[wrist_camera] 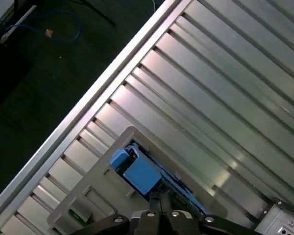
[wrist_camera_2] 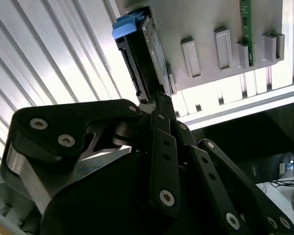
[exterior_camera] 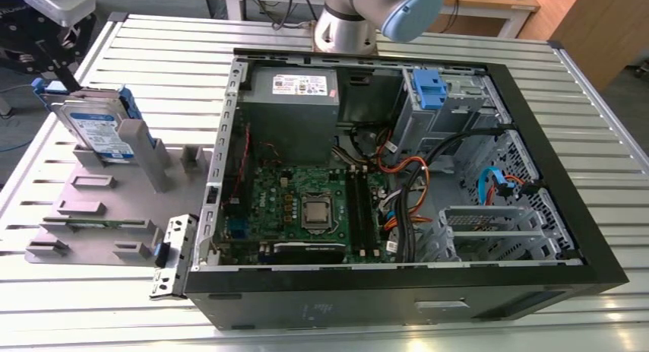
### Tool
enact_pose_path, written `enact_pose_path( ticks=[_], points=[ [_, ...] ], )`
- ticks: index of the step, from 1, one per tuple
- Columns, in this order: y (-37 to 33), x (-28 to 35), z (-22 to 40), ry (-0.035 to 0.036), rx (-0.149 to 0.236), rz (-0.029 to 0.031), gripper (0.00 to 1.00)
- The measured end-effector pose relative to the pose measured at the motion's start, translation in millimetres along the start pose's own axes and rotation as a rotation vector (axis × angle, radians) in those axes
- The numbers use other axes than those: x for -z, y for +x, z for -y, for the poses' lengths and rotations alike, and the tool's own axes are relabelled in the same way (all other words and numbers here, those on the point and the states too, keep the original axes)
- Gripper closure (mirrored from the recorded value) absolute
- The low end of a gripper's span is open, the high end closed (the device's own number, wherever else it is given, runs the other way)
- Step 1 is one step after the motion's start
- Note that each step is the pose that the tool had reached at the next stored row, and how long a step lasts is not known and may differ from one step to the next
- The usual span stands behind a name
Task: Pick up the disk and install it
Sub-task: 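Pick up the disk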
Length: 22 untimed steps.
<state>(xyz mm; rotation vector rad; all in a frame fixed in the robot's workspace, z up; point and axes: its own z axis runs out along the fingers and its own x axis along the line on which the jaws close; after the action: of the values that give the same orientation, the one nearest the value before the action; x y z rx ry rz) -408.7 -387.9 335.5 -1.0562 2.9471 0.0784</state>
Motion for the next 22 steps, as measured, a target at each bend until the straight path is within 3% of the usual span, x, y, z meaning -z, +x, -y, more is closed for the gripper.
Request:
enact_pose_path(
  ticks=[17,22],
  points=[
    [0.0,-0.5,0.0,-0.0066,0.253,-0.0110,0.89],
    [0.0,-0.5,0.0,-0.0077,0.295,-0.0129,0.89]
  ],
)
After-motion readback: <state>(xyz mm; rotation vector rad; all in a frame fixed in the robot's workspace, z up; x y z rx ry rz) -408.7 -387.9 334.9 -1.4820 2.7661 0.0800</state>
